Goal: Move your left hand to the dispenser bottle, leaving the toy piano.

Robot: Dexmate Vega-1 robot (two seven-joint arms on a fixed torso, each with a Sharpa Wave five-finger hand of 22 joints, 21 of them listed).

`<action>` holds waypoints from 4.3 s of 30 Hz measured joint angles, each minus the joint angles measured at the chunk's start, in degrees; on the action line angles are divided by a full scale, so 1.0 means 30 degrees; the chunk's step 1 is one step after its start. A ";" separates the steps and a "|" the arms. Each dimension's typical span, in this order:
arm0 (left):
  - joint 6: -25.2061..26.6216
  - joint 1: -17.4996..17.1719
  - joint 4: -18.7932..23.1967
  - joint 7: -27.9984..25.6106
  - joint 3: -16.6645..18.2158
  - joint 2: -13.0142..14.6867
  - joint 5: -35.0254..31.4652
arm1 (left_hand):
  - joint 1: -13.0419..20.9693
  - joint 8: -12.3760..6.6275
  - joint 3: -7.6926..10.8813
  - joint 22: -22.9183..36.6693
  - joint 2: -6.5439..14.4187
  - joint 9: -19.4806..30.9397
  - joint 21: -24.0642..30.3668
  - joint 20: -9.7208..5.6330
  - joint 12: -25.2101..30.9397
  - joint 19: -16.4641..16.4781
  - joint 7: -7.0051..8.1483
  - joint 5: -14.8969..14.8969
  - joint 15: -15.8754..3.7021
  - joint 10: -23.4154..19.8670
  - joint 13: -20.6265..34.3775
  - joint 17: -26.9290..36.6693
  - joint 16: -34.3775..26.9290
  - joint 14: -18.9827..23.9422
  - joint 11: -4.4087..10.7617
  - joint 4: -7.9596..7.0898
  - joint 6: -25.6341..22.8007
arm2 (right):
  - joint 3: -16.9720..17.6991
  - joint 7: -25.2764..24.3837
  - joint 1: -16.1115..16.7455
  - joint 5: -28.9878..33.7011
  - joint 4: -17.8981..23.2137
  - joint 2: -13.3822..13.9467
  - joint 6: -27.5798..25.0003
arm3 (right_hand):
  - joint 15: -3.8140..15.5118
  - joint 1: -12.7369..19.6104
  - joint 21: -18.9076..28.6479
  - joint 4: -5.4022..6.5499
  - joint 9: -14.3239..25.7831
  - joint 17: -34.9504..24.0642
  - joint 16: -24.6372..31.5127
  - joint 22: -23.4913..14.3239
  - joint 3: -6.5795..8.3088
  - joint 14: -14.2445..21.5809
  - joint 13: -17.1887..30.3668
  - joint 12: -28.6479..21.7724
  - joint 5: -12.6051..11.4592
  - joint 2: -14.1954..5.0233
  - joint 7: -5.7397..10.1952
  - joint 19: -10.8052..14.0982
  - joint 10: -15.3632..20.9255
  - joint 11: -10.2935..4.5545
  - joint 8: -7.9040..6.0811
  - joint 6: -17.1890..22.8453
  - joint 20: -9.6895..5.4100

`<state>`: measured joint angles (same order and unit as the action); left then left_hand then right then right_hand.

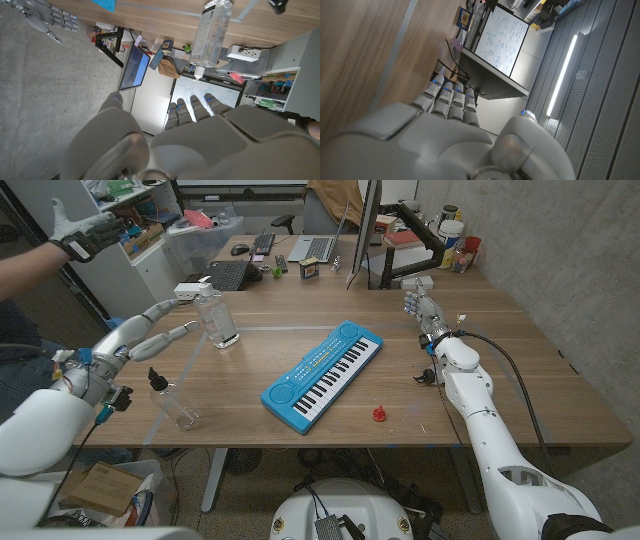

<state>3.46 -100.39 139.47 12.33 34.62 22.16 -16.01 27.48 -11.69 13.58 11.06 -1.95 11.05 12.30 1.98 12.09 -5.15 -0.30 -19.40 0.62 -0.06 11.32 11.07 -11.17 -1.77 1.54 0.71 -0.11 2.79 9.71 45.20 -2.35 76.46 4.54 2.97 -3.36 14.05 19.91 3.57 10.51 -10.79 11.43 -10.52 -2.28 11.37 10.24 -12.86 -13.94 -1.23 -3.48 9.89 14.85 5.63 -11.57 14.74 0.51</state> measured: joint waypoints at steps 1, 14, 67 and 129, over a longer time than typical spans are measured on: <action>0.0024 -0.0023 0.0040 0.0029 0.0028 -0.0007 -0.0040 | 0.0000 0.0000 0.0000 0.0000 0.0000 0.0000 0.0000 0.0000 0.0000 0.0000 0.0000 0.0000 0.0000 0.0000 0.0001 0.0000 0.0000 -0.0001 0.0000 0.0000 0.0001 | 0.0000 0.0000 -0.0002 0.0000 0.0000 0.0002 0.0001 | 0.0000 0.0000 0.0000 -0.0001 0.0000 0.0000 0.0000 0.0000 0.0000 0.0000 0.0000 0.0000 0.0000 0.0000 0.0000 0.0000 0.0000 0.0000 0.0000 0.0000 0.0000; 0.0304 -0.0378 0.0524 0.0677 0.0391 -0.0223 -0.1011 | 0.0076 0.0000 0.0001 -0.0001 0.0077 -0.0001 0.0000 -0.0002 0.0000 0.0001 -0.0001 0.0000 0.0000 0.0000 0.0000 -0.0001 0.0000 -0.0001 0.0000 -0.0001 0.0002 | 0.0024 -0.0007 0.0142 0.0090 0.0363 0.0051 -0.0111 | -0.0001 0.0000 -0.0072 -0.0001 0.0000 0.0000 0.0001 0.0000 0.0000 -0.0001 0.0000 0.0000 0.0000 0.0000 0.0000 -0.0001 -0.0001 0.0000 -0.0001 0.0000 0.0000; -0.0875 -0.1696 0.1542 0.0700 0.1801 -0.2531 -0.6067 | 0.0253 0.0000 -0.0003 -0.0002 0.0101 -0.0002 0.0000 0.0299 0.0073 -0.0104 0.0350 0.0000 -0.0270 -0.0098 0.0096 -0.0003 0.0000 0.0271 0.0585 0.0159 -0.0209 | -0.0283 0.0209 0.0173 0.0541 0.0683 0.0212 -0.0833 | -0.0001 0.0000 -0.0357 -0.0111 0.0000 0.0000 0.0008 0.0001 -0.0108 -0.0002 0.0097 0.0150 0.0000 0.0001 0.0000 -0.0003 -0.0003 0.0000 -0.0001 0.0000 0.0001; -0.0065 -0.0790 -0.1965 -0.0449 0.0351 -0.0074 -0.6867 | 0.0606 -0.0297 -0.0027 -0.0002 0.0252 -0.0002 0.0076 0.0651 0.0145 -0.0033 0.0608 0.0000 -0.0406 -0.0445 0.0091 -0.0005 -0.0109 0.0407 0.0920 0.0348 -0.1032 | -0.0048 -0.0162 0.1336 0.0782 0.2727 0.0290 -0.1766 | -0.0001 0.0000 -0.0504 -0.0028 0.0000 0.0000 -0.0068 0.0002 -0.0181 -0.0002 0.0094 0.0149 0.0000 0.0001 0.0000 0.0066 -0.0004 -0.0001 -0.0002 -0.0001 -0.0068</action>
<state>3.26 -102.76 133.58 10.99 35.67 21.94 -36.61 29.30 -12.58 13.50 11.05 -1.19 11.05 12.53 3.93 12.53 -5.25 1.53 -19.40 -0.60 -1.40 11.59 11.05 -11.50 -0.55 4.30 1.75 -3.20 2.65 9.22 49.21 0.00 84.64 5.41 -2.32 -3.36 14.05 18.40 3.49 10.51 -10.78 11.23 -10.51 -2.83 11.36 10.52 -12.41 -13.94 -1.23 -3.48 10.08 14.84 5.63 -11.58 14.74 0.30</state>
